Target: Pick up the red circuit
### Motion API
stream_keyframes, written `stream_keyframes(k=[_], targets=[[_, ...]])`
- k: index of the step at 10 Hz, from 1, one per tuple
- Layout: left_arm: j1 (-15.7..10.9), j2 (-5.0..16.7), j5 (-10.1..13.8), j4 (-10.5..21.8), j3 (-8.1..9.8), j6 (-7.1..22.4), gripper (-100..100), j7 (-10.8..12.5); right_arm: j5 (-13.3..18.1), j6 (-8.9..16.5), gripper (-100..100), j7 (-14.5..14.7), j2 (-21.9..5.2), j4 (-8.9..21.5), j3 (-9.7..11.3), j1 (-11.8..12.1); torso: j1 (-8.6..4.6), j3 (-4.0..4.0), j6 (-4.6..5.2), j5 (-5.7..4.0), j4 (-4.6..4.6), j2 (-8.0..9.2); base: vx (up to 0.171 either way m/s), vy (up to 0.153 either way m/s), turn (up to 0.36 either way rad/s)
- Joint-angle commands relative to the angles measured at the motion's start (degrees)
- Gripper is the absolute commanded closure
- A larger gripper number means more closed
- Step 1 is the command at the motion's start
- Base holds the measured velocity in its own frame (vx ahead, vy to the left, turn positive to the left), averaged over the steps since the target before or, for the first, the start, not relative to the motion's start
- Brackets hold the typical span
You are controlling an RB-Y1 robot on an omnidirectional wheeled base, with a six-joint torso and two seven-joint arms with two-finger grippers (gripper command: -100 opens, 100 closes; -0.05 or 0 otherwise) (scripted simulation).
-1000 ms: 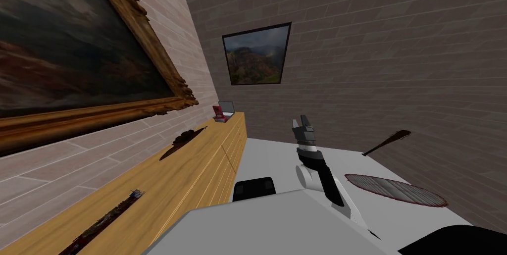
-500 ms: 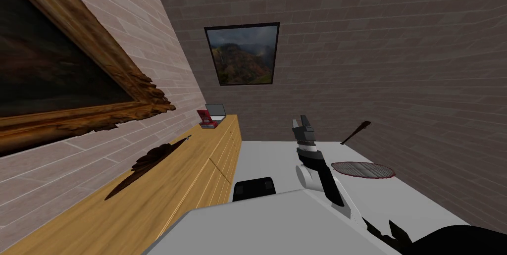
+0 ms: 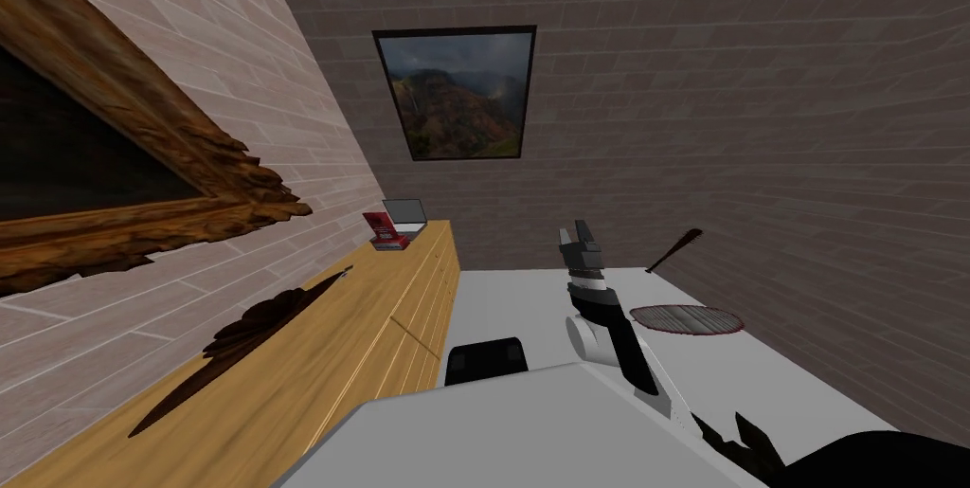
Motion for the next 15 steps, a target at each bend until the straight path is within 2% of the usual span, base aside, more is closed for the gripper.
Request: stream_keyframes(k=[1,6,7,10,11,12,15], targets=[[-1.15,-1.72,-2.61,-2.86,1.07,1.30,-100,1.15,0.00,0.00,0,0.00,0.00,0.00,0.00,0.00,0.00,0.00,0.00,0.00,0.00,0.00,-0.007,0.028,0.087],[-5.89,-7.35,-11.18,-12.55,4.34,5.29,-100,4.57,0.00,0.00,0,0.00,0.00,0.00,0.00,0.00,0.09,0.05,0.01,0.02,0.02,0.09,-0.009,0.036,0.091],[-5.89,-7.35,-11.67,-12.55,4.34,5.29,-100,4.57,0.00,0.00,0,0.00,0.00,0.00,0.00,0.00,0.07,0.05,0.01,0.02,0.02,0.08,-0.003,0.018,0.033],[-8.74,-10.72,-17.06,-17.71,6.30,7.69,-100,6.62,0.00,0.00,0,0.00,0.00,0.00,0.00,0.00,0.04,0.05,0.00,0.01,0.02,0.08,-0.004,0.025,0.081],[-7.88,-10.18,-15.86,-17.03,6.03,7.17,-100,6.16,0.00,0.00,0,0.00,0.00,0.00,0.00,0.00,0.06,0.05,0.00,0.01,0.02,0.08,0.000,0.012,0.016],[-7.93,-10.31,-16.05,-17.29,6.13,7.40,100,6.36,0.00,0.00,0,0.00,0.00,0.00,0.00,-0.01,0.01,0.04,0.02,0.00,0.02,0.07,0.000,0.000,0.000],[-7.93,-10.31,-16.02,-17.27,6.10,7.45,100,6.31,0.00,0.00,0,0.00,0.00,0.00,0.01,-0.01,0.05,0.04,0.01,0.02,0.02,0.06,0.000,0.000,0.000]])
